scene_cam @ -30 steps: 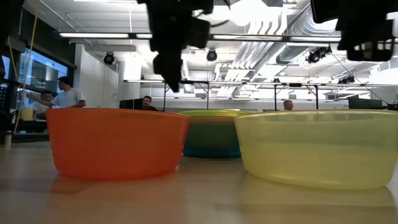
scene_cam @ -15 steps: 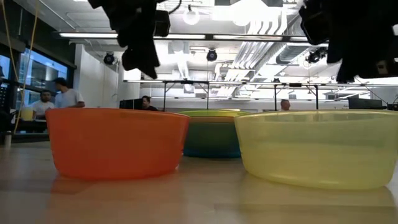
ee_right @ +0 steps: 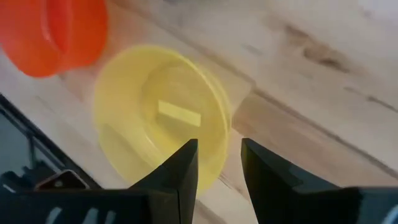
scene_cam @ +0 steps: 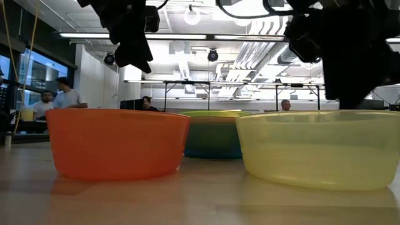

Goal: Nest bowls inside each other
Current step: Stack the yellow bowl on the green bowl

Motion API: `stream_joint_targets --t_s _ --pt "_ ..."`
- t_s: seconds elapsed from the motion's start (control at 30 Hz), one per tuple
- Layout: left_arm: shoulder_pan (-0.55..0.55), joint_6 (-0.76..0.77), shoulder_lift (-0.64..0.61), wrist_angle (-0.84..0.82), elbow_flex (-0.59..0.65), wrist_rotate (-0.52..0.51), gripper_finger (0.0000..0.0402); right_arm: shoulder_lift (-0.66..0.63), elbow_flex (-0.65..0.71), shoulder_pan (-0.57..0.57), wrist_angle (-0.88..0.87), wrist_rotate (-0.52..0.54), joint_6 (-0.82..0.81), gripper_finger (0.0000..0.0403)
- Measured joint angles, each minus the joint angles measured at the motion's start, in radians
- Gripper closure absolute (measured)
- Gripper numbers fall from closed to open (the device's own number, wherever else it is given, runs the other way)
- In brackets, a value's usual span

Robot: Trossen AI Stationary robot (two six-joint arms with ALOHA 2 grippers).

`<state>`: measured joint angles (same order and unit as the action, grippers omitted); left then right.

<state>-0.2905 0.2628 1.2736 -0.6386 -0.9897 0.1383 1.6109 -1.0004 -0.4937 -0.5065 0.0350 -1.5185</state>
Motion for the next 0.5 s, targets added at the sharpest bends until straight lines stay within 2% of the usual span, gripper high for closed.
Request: stream_joint_targets --t_s 0.2,0.5 --pt "0.000 -0.004 0.001 0.000 0.000 0.003 0.0208 0.061 -0.049 -0.013 -0.009 -0.017 -0.004 0.0288" --pt "0.003 -0.005 0.001 0.004 0.000 0.005 0.0208 0.072 -0.049 -0.013 -0.056 -0.027 -0.026 0.0288"
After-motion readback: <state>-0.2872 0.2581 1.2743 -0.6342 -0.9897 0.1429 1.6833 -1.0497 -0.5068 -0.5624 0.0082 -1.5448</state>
